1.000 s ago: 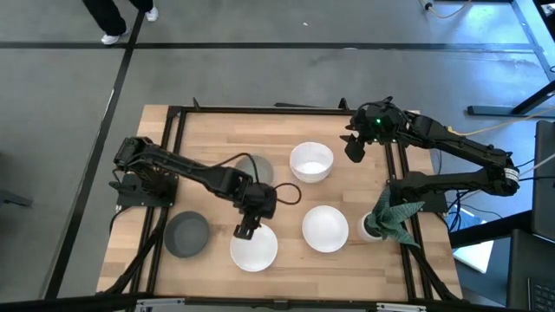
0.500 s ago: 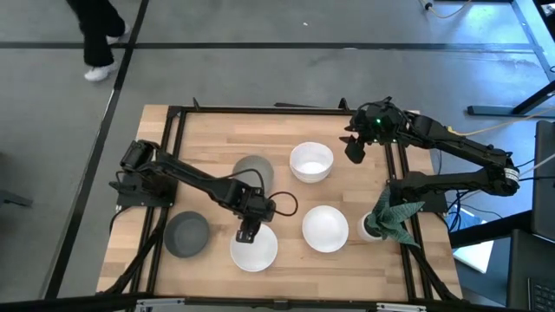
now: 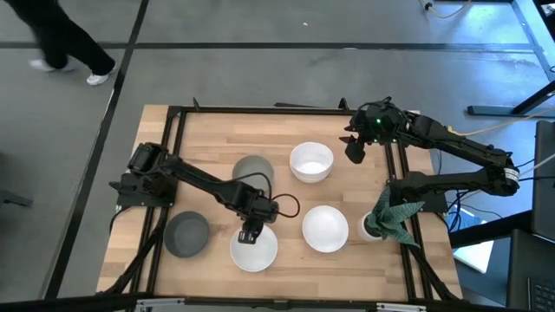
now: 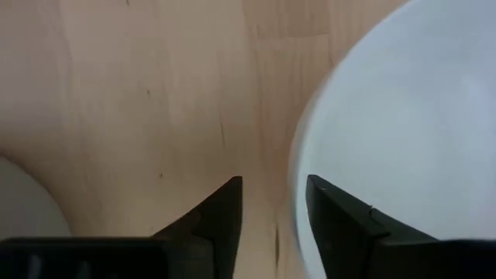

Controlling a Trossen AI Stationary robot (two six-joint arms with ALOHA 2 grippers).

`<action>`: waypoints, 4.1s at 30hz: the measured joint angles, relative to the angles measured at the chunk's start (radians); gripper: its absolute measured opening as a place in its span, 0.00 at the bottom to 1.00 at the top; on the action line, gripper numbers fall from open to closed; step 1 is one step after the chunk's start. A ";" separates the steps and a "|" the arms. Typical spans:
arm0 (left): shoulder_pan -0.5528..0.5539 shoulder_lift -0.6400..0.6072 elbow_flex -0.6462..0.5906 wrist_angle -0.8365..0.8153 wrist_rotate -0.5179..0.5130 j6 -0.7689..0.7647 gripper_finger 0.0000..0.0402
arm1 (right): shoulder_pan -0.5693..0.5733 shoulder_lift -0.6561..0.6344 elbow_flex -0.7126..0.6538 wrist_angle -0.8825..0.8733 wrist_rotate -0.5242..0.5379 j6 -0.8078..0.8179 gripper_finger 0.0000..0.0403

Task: Nest bowls inside each other
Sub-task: Stack the white bowl on top of the white bowl

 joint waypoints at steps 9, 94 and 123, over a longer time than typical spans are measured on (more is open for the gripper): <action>0.036 0.000 0.000 0.001 0.045 0.000 0.09 | 0.000 0.000 0.000 0.000 0.000 -0.022 0.48; 0.630 0.111 0.328 0.295 0.107 -0.029 0.11 | -0.003 0.000 0.000 -0.023 0.037 0.003 0.48; 0.619 0.022 0.327 0.281 0.188 0.170 0.33 | -0.003 0.000 0.000 -0.058 0.037 0.003 0.48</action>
